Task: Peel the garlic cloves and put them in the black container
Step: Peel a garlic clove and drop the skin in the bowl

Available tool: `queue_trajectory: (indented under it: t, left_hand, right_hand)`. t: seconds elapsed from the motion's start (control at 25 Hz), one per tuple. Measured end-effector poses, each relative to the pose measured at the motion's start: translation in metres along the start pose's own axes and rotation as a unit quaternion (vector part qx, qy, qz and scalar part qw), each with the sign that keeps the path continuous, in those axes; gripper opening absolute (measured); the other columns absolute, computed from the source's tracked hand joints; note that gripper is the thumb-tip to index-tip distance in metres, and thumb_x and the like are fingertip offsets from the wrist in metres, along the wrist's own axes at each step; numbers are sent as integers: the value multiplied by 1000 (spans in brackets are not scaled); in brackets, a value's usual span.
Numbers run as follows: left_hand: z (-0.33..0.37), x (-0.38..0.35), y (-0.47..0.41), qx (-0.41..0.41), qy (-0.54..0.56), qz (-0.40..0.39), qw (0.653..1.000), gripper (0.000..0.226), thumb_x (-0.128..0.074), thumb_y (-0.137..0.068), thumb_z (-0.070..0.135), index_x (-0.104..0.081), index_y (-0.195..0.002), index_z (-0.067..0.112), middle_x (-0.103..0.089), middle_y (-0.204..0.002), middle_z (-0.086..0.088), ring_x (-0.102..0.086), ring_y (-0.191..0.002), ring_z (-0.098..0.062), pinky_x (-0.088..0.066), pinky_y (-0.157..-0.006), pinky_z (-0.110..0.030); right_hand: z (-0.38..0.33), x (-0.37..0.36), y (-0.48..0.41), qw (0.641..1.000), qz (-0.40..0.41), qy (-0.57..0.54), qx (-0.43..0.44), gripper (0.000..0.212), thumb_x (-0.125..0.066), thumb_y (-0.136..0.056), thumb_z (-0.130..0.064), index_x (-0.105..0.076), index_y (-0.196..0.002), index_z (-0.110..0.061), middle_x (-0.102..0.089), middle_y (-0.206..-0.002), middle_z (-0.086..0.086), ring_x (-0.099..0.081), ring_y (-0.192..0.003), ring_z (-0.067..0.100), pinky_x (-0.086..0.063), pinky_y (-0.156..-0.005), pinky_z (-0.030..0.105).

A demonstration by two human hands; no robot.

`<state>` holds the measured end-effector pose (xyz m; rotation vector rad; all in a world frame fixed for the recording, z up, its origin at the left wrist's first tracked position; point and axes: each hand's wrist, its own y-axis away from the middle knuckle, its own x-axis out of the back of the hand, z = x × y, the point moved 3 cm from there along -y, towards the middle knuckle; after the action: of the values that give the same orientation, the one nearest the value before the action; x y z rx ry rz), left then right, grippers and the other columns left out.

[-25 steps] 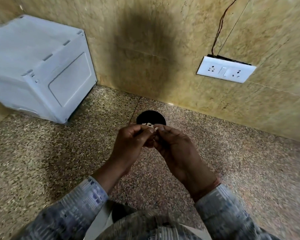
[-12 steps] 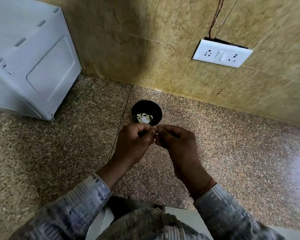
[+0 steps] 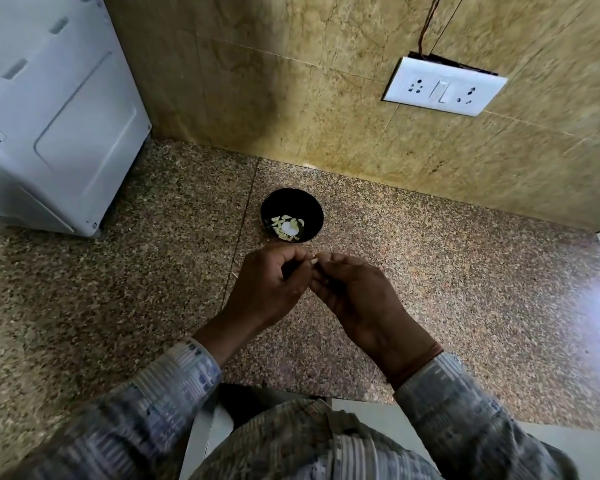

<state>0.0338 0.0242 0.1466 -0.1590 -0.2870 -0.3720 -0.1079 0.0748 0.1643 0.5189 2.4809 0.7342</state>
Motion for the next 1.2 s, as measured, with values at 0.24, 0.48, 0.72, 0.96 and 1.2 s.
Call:
queue_trajectory:
  t: [0.24,0.48,0.72,0.96,1.2]
  left_hand:
    - [-12,-6,-4,69,93,25,993,13,-66,-86,23,-78,-86,19,-73,-72,3,-67,-65,-12,-54,-60,-32]
    - [-29,-9,3,193,254,37,947,14,-62,-97,3,-75,-92,5,-70,-78,-20,-65,-70,-19,-57,-65,-33]
    - [-86,-1,24,333,306,68,890,28,-56,-100,9,-62,-73,12,-55,-63,-3,-54,-60,-18,-52,-63,-37]
    - [-134,8,57,466,441,101,760,16,-39,-82,18,-36,-66,20,-29,-60,3,-27,-51,-15,-28,-41,-23]
    - [-147,-3,63,519,419,67,742,38,-45,-100,29,-39,-63,25,-30,-52,8,-25,-39,-8,-18,-41,-19]
  right_hand:
    - [8,-3,-6,1000,1,-8,29,17,-57,-99,2,-69,-90,-6,-73,-86,5,-72,-84,18,-60,-85,34]
    - [25,1,-24,991,-29,-91,-97,12,-55,-103,-8,-65,-98,-5,-68,-85,9,-67,-75,17,-61,-68,27]
    - [74,27,-75,980,78,79,-166,18,-58,-104,-20,-63,-88,-13,-62,-72,3,-58,-66,16,-53,-68,31]
    - [106,58,-134,924,122,337,-130,39,-57,-105,-34,-63,-76,-9,-61,-69,10,-52,-51,21,-44,-52,29]
    - [105,97,-146,888,185,411,-93,52,-61,-99,-48,-71,-67,-8,-73,-65,8,-69,-57,26,-61,-65,36]
